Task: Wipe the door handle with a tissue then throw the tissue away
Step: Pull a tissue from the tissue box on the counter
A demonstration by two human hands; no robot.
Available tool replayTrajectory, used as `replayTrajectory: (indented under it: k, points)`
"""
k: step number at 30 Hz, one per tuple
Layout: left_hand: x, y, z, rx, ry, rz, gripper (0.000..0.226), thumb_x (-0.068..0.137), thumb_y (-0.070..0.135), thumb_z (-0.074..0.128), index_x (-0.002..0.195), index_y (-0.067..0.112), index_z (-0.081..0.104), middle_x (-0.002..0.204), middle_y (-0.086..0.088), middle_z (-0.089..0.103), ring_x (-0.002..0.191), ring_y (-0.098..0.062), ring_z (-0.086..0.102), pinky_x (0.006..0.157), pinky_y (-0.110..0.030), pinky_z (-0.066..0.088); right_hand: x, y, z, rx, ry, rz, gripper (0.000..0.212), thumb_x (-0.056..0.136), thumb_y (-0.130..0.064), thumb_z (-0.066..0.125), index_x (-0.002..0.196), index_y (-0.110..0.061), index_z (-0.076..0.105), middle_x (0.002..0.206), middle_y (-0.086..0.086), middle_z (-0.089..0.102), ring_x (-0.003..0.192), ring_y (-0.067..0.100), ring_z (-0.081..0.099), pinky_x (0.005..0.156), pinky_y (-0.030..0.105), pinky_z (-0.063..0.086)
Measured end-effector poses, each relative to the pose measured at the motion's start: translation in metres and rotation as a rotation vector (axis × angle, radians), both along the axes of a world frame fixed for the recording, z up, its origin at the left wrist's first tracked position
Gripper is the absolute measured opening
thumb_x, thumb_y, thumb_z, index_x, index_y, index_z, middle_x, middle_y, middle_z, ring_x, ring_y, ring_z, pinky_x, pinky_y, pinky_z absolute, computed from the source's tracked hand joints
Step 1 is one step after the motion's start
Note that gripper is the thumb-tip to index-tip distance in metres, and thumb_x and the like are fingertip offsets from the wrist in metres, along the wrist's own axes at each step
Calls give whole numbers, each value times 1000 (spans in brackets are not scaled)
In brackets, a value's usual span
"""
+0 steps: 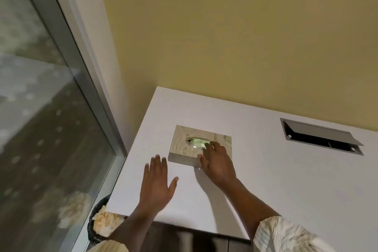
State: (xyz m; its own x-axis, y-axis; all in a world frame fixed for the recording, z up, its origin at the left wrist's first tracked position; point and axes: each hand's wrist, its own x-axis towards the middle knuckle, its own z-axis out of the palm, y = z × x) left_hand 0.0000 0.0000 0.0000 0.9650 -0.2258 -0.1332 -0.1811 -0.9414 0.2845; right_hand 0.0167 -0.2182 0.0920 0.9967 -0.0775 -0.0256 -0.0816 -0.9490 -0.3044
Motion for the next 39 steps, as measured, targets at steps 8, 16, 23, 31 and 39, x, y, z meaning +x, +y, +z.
replayTrajectory:
  k: [8, 16, 23, 31, 39]
  points:
    - [8, -7, -37, -58, -131, -34, 80, 106, 58, 34, 146, -8, 56, 157, -33, 43, 145, -52, 43, 112, -66, 47, 53, -24, -9, -199, -2, 154, 20, 95, -21, 53, 101, -12, 70, 101, 7, 59, 97, 31, 56, 63, 33, 47]
    - [11, -7, -65, -64, -193, -35, 80, 98, 56, 60, 154, 0, 50, 163, -29, 36, 149, -50, 38, 119, -64, 38, 85, -40, -10, -395, 11, 476, 12, 84, -17, 59, 89, -15, 70, 94, 6, 64, 86, 31, 59, 58, 32, 34]
    - [14, -8, -64, -38, -150, -15, 83, 98, 60, 55, 158, 4, 46, 166, -26, 34, 152, -46, 37, 122, -61, 35, 93, -42, -8, -439, -30, 606, 8, 83, -17, 62, 83, -15, 70, 85, 6, 65, 74, 31, 59, 53, 32, 35]
    - [11, -6, -64, -37, -147, -15, 84, 99, 60, 50, 161, 4, 41, 169, -26, 28, 155, -45, 31, 123, -61, 33, 102, -49, -7, -335, 8, 688, 11, 81, -11, 61, 88, -17, 65, 93, 1, 63, 85, 26, 56, 56, 30, 36]
    - [10, -7, -59, -84, -155, -28, 83, 101, 60, 43, 160, 2, 41, 168, -27, 29, 155, -47, 31, 122, -63, 34, 99, -54, 7, 266, -67, 286, 9, 87, -11, 64, 81, -16, 68, 76, -1, 60, 70, 18, 56, 66, 37, 47]
